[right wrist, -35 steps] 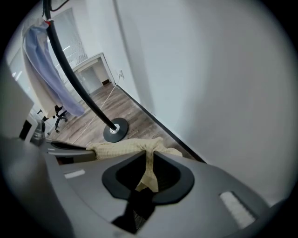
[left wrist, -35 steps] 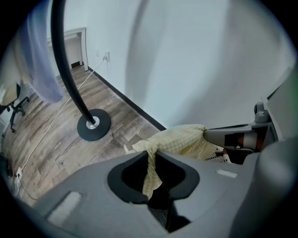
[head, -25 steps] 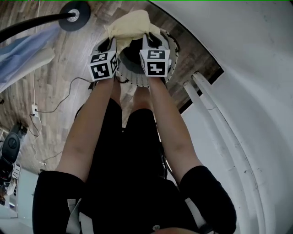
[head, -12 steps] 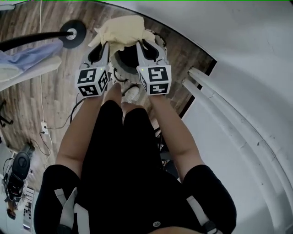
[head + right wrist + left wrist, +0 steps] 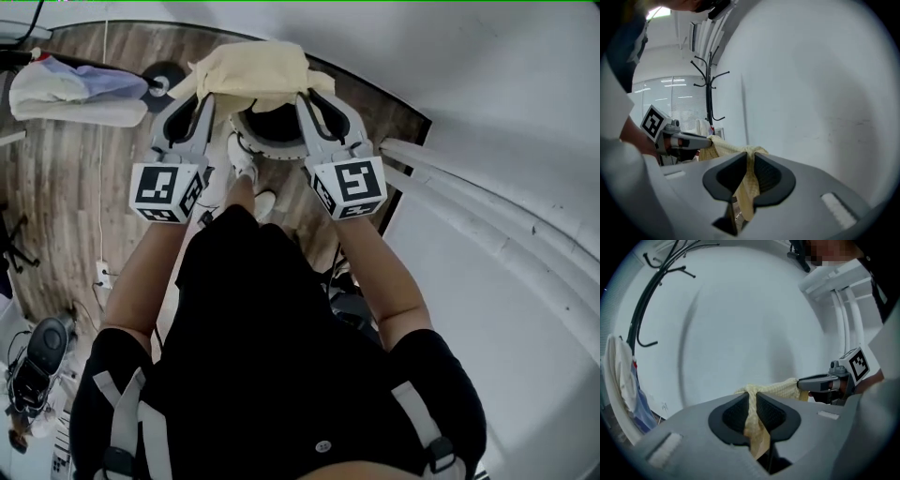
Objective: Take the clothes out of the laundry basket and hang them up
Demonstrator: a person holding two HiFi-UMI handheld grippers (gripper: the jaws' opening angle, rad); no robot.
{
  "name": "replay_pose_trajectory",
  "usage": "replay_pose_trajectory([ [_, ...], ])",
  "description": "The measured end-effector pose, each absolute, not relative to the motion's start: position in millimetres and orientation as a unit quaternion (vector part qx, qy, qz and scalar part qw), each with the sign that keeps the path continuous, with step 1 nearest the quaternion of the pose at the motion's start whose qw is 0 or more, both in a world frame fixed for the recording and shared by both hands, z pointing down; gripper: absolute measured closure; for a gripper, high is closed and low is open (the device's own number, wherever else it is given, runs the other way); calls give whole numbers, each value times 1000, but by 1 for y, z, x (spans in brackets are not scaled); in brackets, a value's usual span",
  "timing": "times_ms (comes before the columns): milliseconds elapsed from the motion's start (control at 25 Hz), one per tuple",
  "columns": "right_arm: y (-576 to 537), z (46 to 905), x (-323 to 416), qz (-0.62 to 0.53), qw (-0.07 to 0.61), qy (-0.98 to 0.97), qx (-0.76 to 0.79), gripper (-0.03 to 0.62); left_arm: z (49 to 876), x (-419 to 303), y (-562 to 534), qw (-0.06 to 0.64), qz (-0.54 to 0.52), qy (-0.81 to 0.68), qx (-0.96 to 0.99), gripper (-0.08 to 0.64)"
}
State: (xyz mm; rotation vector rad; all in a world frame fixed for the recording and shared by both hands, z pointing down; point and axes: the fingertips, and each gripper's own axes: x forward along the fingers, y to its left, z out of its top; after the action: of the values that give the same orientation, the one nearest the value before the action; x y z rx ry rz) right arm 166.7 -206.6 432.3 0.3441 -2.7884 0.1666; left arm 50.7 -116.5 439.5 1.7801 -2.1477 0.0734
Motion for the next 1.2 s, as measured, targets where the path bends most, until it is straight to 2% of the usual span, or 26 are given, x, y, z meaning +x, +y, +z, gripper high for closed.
replay_pose_trajectory([
  [240, -164, 341, 198, 31, 104, -987, 115, 538, 334, 81, -74, 107, 23, -751, 651, 509],
  [400, -122, 285, 193, 8, 63, -993, 98, 538, 284, 81, -27, 67, 29, -757, 649, 509],
  [720, -21, 221, 144, -23, 14, -998, 65, 538, 223, 38, 81, 30, 11, -786, 617, 509],
  [1200, 136, 194, 27, -13, -8, -999, 31, 541, 193, -70, 246, -18, 2, -807, 590, 511],
])
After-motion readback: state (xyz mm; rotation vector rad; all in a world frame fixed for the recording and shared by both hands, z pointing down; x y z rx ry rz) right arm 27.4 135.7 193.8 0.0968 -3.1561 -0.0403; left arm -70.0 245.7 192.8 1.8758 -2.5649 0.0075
